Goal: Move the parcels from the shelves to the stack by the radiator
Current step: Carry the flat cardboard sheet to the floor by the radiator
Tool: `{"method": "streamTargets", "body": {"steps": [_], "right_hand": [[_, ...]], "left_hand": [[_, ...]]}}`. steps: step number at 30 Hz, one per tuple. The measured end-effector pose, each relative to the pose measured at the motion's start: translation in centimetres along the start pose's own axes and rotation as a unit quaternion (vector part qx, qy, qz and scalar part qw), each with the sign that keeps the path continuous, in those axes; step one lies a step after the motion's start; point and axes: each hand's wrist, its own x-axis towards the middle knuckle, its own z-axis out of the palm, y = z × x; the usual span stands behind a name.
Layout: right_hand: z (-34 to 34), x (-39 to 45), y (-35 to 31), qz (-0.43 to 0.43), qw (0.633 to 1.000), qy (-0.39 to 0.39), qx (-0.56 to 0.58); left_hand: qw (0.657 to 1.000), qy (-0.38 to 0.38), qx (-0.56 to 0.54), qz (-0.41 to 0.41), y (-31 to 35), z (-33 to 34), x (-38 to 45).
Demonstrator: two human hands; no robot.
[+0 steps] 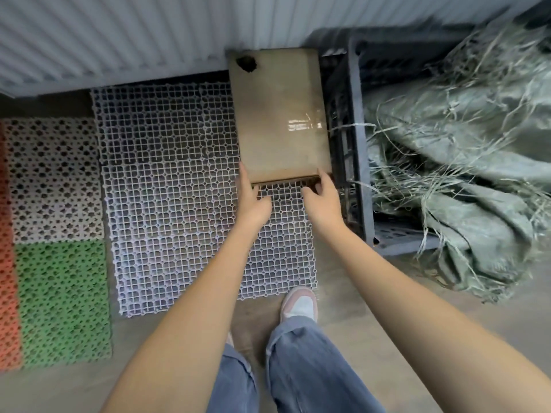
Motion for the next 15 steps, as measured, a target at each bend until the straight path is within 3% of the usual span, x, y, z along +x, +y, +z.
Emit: {"method": "streamTargets", "body": {"steps": [3,7,11,15], "right_hand": [[0.0,-3.6,-2.0,-0.002,0.998,-0.038,-0.052],[-1.2,-9.8,-8.2,-0.011,0.996,-0.038,-0.077],[-3.2,-17.4,-18.7,-0.089,0.986,-0.061,-0.127],[-5.7,-25.1,-27.9,-0.187,0.953,-0.103,-0.213]], "left_hand": [[0.994,-0.036,0.102,0.012,0.8,-1.3,-3.9],[0.993,-0.038,0.115,-0.015,5.5,-5.4,-10.4],[0.992,-0.013,0.127,0.016,13.9,-12.0,-18.2],[0.99,0.04,0.124,0.045,20.7,-18.4,-26.7]]}}
